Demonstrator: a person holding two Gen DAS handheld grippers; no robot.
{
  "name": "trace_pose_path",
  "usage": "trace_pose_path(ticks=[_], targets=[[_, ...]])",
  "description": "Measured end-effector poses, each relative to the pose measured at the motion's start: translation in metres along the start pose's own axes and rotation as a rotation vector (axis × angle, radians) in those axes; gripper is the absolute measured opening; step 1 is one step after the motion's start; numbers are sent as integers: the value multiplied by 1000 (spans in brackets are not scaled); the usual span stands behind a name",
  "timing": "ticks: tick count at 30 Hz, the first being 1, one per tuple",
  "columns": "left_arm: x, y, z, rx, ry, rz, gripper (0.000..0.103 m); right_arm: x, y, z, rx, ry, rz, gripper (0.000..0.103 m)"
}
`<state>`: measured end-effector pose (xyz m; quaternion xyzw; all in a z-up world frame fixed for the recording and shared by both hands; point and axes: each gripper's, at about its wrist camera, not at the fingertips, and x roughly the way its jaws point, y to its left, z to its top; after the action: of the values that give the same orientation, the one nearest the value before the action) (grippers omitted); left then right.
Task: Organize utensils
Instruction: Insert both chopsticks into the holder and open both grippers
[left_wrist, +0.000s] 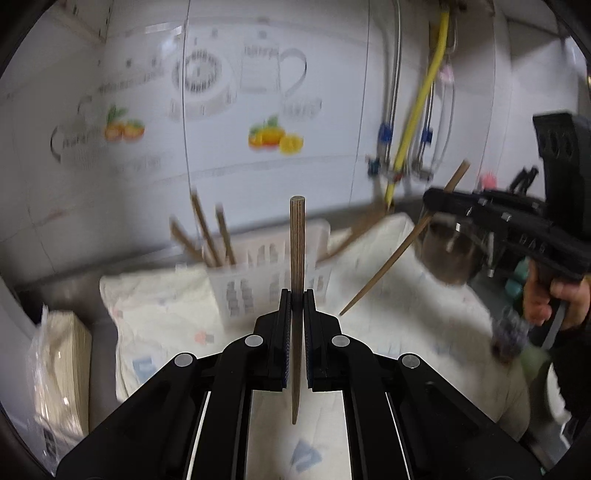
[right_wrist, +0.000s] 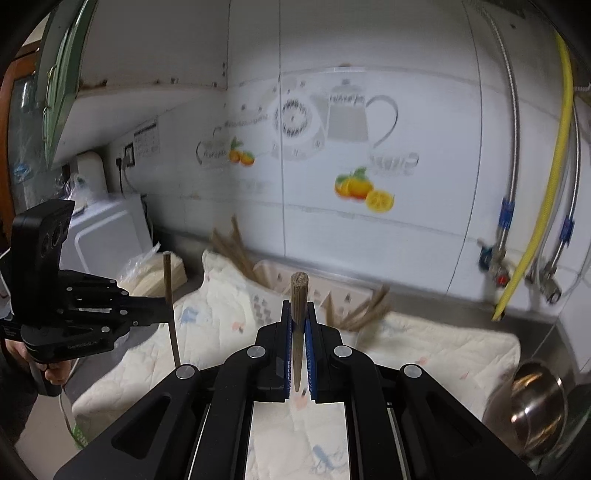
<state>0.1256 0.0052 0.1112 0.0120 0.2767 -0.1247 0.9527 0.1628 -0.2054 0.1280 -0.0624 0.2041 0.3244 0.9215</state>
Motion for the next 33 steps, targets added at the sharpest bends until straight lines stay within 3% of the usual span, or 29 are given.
trace_pose_path(ticks=[6, 9, 15, 21, 33], targets=[[-7, -6, 66, 9, -131, 9, 5, 3, -14, 37, 14, -40, -23, 6], [-3, -5, 95, 22, -185, 57, 5, 12, -22, 49, 20, -39, -38, 6], [20, 19, 126, -20, -216, 118, 5, 36, -37, 58, 37, -22, -53, 6], [54, 42, 123, -77, -200, 159, 5, 55, -43, 59, 45, -11, -52, 6], [97, 62, 92, -135, -107, 152, 6, 80, -44, 51, 48, 12, -44, 6]])
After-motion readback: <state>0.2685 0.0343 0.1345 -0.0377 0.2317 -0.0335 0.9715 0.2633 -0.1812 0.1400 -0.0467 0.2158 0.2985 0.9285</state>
